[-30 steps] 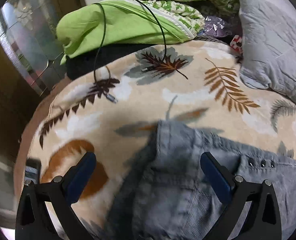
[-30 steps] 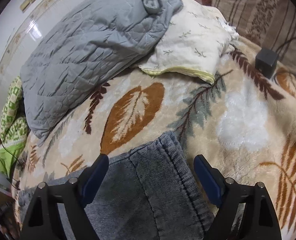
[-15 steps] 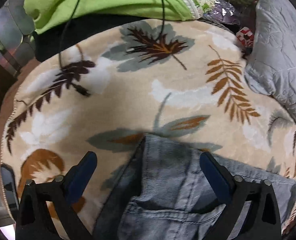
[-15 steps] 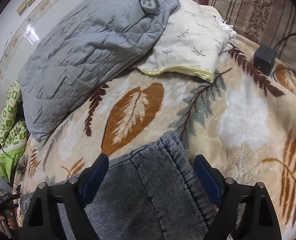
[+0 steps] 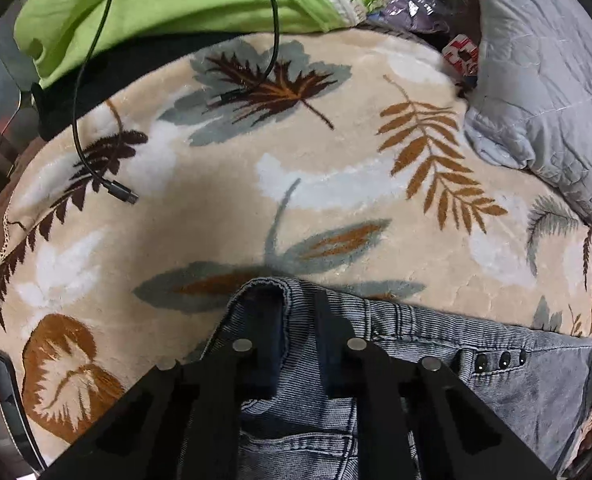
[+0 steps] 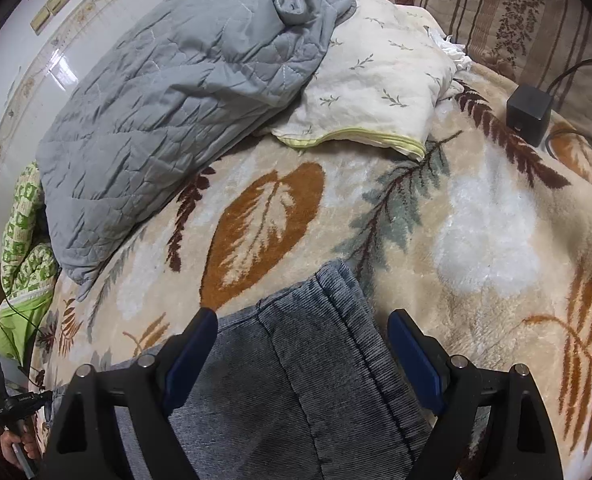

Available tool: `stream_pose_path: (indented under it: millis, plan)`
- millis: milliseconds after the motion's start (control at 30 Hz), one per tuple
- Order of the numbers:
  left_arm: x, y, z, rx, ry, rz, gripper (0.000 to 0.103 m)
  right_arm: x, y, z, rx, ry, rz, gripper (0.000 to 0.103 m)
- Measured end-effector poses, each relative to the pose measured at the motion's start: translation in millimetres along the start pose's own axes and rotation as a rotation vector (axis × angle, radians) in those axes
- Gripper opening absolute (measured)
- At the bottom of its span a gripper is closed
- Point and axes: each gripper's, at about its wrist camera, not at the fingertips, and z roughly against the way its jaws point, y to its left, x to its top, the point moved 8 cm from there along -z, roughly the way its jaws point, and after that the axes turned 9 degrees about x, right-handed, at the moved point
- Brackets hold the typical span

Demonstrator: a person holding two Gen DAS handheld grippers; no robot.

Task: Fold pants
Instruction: 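Close the left tool on the jeans waistband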

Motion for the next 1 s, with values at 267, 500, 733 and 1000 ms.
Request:
stream_pose_path:
  millis: [267, 500, 733, 1000]
  plan:
    - [-1, 5, 2, 0.035, -0.009, -0.01, 0.018, 5, 1, 11, 0.03, -0.026, -0.01, 0.089]
    - [-15, 12, 36, 0.171, -0.159, -0.025, 0.056, 10, 16, 24, -0.005, -0.095, 0.076, 0.089]
    - [-58, 6, 144, 0.306, -0.568, -0.01, 0.078, 3, 76, 74, 0.012, -0.264, 0.279, 0.089]
    - [-59, -18, 161, 0.352, -0.612, -0.101, 0.08, -3, 70, 96, 0.005, -0.295, 0.236, 0.089]
